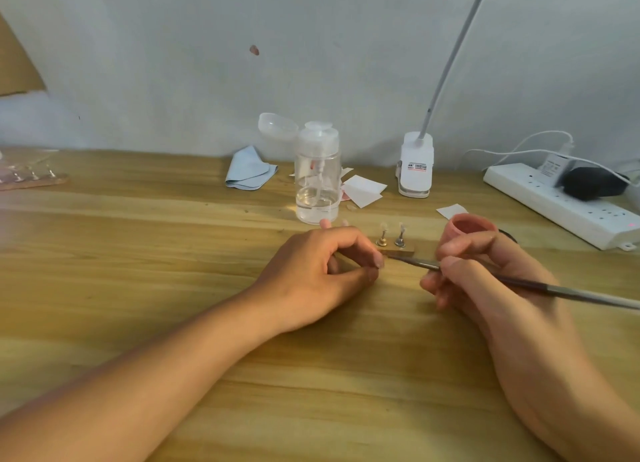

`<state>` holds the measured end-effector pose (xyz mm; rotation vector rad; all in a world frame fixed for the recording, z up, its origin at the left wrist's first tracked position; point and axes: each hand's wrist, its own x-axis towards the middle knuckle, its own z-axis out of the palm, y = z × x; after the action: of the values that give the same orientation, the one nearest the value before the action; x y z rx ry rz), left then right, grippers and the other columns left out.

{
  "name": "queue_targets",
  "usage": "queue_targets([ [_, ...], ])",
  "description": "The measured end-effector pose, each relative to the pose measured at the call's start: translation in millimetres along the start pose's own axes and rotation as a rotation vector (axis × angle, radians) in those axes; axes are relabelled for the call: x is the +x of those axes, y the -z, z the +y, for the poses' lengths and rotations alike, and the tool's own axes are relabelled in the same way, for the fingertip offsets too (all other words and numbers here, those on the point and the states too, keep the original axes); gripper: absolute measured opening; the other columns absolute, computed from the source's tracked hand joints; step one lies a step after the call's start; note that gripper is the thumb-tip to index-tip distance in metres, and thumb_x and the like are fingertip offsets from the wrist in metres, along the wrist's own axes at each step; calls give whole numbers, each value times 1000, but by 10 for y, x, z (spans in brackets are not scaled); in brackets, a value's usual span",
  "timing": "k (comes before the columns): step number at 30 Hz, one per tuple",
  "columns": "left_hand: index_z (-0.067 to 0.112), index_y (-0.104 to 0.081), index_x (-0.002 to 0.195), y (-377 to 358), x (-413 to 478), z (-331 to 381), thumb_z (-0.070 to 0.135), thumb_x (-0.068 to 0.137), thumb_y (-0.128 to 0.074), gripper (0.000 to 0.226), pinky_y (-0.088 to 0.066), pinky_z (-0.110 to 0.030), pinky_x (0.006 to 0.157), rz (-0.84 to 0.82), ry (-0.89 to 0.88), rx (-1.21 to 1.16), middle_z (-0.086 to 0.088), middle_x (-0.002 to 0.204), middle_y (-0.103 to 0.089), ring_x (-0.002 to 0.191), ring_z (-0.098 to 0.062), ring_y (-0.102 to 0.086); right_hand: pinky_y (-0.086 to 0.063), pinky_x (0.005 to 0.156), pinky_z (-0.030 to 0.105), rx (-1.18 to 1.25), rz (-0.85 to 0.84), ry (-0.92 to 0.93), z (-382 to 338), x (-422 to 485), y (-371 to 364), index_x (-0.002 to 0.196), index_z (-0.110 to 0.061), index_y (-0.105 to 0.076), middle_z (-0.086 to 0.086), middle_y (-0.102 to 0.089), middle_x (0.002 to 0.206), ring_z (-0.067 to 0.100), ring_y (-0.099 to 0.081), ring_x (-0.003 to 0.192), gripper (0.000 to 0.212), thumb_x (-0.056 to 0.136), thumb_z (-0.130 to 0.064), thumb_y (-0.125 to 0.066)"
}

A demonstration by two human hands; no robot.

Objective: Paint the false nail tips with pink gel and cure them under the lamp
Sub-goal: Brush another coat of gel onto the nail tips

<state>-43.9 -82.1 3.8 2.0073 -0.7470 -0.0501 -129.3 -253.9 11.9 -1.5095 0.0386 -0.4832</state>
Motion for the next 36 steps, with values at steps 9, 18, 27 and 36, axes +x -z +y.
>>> queue_targets([
  [9, 31, -68, 80, 3, -3, 21, 11, 86, -73, 21, -28, 7, 56, -1, 1, 12, 28, 79, -67, 38, -1, -36, -51, 60, 21, -16, 13, -29, -4, 3, -24, 78, -4, -53, 10, -72, 69, 18, -59, 61, 12, 88, -3, -60],
  [18, 30, -67, 79, -16, 2, 31, 11, 87, -73, 21, -42, -12, 85, 10, 12, -8, 26, 82, -69, 39, -1, -37, -49, 58, 15, -35, -20, -24, -16, -8, -40, 76, -7, -53, 10, -73, 70, 10, -57, 56, 15, 88, -1, -61],
  [27, 30, -67, 80, 2, 3, 2, 12, 87, -73, 20, -30, 0, 50, 5, 3, 1, 26, 83, -69, 39, -1, -37, -48, 56, 15, -26, -20, -41, -40, -21, -38, 75, -6, -53, 12, -72, 69, 12, -55, 56, 15, 87, -1, -61],
  [36, 32, -68, 81, 3, 15, -16, 13, 87, -73, 21, -29, -2, 48, -3, -10, -15, 26, 81, -69, 40, 0, -36, -48, 56, 16, -32, -25, -35, -49, -29, -45, 75, -4, -52, 11, -72, 69, 12, -54, 55, 16, 88, 0, -59],
])
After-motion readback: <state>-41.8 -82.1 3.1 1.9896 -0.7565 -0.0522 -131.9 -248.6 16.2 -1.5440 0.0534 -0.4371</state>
